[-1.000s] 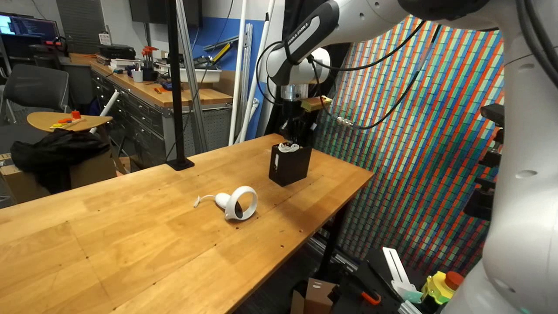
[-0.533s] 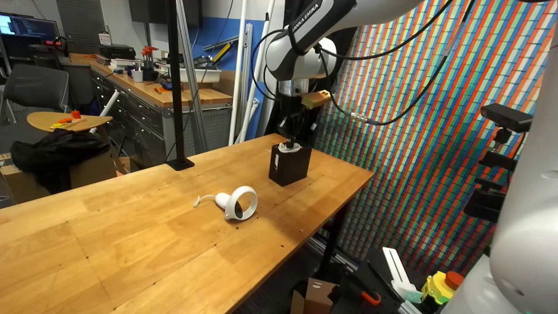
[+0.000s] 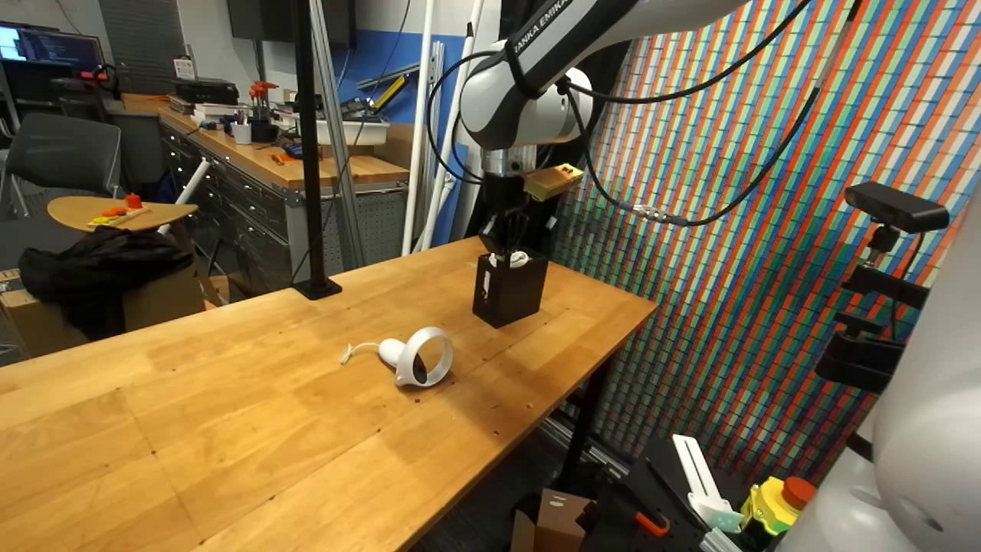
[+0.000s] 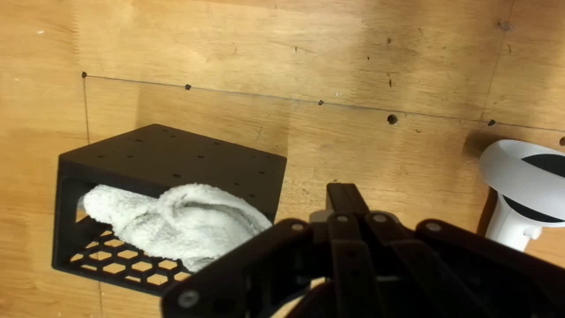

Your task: Put the towel inside the black box

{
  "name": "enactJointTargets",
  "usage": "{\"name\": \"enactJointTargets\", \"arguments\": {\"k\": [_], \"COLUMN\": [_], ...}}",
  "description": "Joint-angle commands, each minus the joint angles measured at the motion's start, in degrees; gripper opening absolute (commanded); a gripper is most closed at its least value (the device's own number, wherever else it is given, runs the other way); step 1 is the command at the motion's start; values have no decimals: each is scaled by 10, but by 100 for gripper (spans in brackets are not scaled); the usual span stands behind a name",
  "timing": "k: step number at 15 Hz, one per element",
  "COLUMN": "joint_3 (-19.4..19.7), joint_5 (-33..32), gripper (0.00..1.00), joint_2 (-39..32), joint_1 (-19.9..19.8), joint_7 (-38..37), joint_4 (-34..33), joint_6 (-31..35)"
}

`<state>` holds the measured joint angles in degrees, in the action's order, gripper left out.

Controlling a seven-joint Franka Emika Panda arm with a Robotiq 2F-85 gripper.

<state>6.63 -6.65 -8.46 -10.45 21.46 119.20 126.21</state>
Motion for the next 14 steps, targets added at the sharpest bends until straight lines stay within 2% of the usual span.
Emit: {"name": "enactJointTargets", "arguments": {"k": [1, 14], "joint_3": [4, 16], "joint_5": [-15, -15], "gripper": [2, 2], "joint_2": [25, -7], "joint_1": [7, -2], "joint_7": [-15, 6], "joint_4": [30, -16], "joint_6": [22, 8]}}
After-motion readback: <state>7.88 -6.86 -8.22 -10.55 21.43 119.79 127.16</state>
